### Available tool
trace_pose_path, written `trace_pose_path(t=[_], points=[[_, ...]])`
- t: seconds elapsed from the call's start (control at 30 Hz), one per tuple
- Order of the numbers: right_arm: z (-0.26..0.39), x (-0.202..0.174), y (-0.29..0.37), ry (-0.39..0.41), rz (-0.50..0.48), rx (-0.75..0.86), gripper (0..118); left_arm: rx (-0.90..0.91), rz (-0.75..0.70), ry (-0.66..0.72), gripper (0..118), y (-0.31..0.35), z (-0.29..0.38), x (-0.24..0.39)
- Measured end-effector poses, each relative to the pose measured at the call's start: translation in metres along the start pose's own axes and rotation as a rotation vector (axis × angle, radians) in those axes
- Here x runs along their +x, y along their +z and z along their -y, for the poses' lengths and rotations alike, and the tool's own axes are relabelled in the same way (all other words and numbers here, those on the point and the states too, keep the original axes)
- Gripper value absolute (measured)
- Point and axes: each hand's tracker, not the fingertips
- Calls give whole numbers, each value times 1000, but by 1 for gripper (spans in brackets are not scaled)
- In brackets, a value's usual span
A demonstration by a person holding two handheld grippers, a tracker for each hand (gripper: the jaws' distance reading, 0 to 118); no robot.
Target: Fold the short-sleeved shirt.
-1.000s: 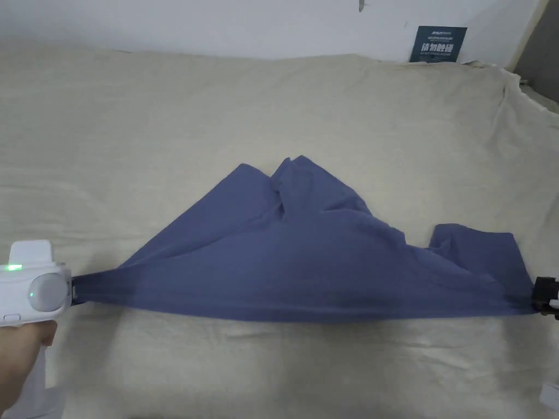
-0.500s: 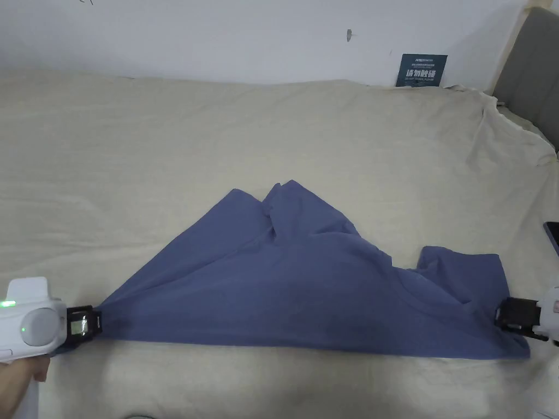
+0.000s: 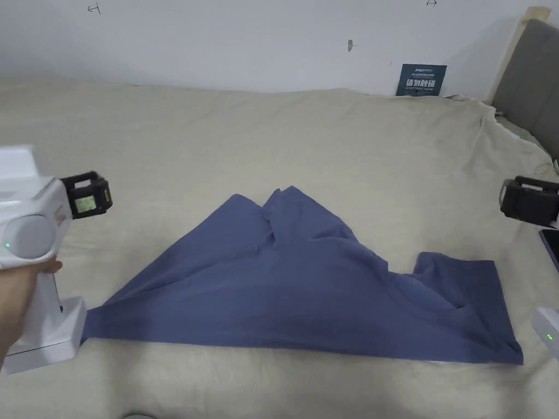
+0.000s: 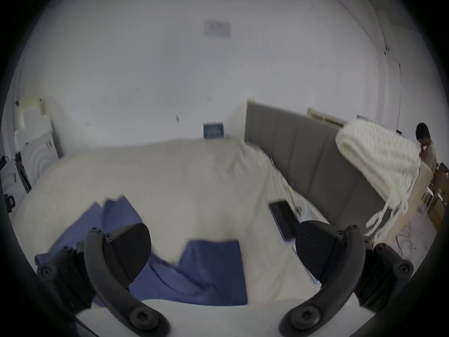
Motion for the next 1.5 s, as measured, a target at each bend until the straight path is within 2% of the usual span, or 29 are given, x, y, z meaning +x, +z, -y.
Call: trace_pose_path(t=[0.13,0.23,0.3,0.4,0.43,0.47,0.5,0.53,0.57,0.63,0.67,0.73,1.2,1.4,1.5], points=[[11,-29,17,15,-74,100,117,80,24,6,117,22,11,25],[27,-48,25,43,-116,123,117,103,68,-54,111,28,29,40],[39,-58,29,55,-131,131,117,113,79,-119,98,33,39,48],[52,-66,36,47,-146,142,116,117,111,-99,64,39,51,54],[55,-65,34,32,-155,140,111,112,122,-89,52,40,53,55],[57,-66,35,17,-165,137,101,109,129,-77,42,41,55,56],[59,-68,36,13,-170,140,86,111,136,-69,30,42,58,58],[60,-69,36,11,-173,142,59,115,136,-64,16,43,60,59],[60,-72,37,14,-170,145,41,119,136,-62,11,44,62,60],[61,-74,35,13,-161,151,13,123,150,-60,2,50,61,65],[61,-74,35,10,-162,155,3,123,172,-55,1,51,61,65],[61,-75,36,-7,-157,162,0,122,174,-53,0,52,62,68],[52,-83,26,27,-180,140,0,100,196,-60,0,45,66,75],[28,-106,-17,70,-244,71,0,81,192,-53,0,30,73,74],[17,-129,-55,127,-297,-13,0,72,192,-48,0,28,74,75]])
